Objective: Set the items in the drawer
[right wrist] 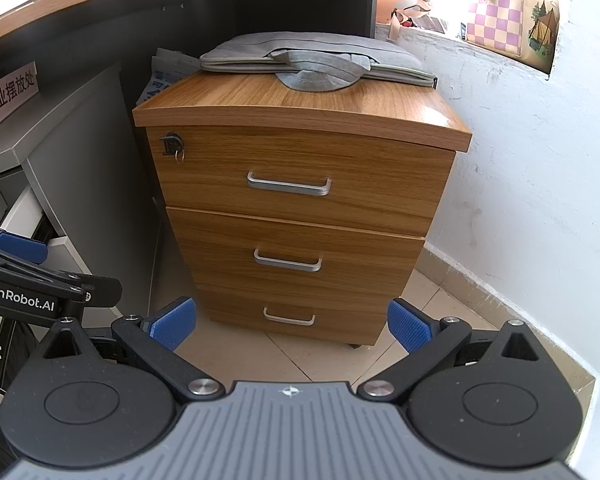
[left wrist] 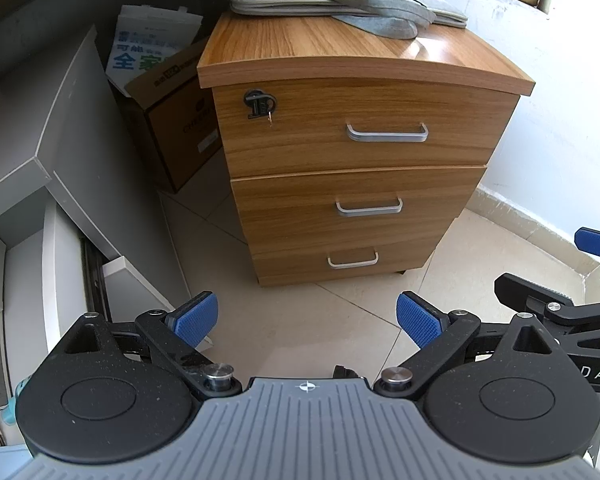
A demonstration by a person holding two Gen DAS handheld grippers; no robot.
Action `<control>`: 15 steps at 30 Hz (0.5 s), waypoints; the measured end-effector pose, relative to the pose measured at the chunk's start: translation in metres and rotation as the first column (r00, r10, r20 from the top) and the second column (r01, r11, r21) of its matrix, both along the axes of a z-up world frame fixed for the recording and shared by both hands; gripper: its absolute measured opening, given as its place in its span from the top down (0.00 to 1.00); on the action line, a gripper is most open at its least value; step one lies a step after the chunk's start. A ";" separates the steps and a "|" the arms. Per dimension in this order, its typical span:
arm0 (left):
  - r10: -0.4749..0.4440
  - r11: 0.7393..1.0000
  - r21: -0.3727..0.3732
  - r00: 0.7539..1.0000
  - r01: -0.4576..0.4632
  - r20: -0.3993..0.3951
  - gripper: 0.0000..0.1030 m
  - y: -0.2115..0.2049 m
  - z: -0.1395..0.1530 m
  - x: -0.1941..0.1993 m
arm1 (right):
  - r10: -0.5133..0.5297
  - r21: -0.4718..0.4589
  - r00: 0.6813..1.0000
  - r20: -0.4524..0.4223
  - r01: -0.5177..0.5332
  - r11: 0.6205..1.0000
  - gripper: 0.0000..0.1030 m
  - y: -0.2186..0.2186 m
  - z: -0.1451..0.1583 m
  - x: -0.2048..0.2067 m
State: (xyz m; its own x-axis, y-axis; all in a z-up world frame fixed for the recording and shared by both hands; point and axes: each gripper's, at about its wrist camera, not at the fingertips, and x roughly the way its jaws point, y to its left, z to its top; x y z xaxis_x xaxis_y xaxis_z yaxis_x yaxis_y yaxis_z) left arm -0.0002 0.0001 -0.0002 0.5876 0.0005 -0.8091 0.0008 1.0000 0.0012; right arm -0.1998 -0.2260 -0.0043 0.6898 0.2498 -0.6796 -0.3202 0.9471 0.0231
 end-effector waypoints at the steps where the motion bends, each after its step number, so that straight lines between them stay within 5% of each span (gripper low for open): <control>1: 0.001 1.000 0.000 1.000 -0.001 0.002 0.06 0.000 0.000 0.000 | 0.000 0.000 1.000 0.000 0.000 1.000 0.01 0.000 0.000 0.000; 15: 0.008 1.000 0.002 1.000 -0.008 -0.001 0.06 -0.003 0.000 -0.001 | -0.002 0.001 1.000 -0.001 0.002 1.000 0.01 0.000 0.000 -0.001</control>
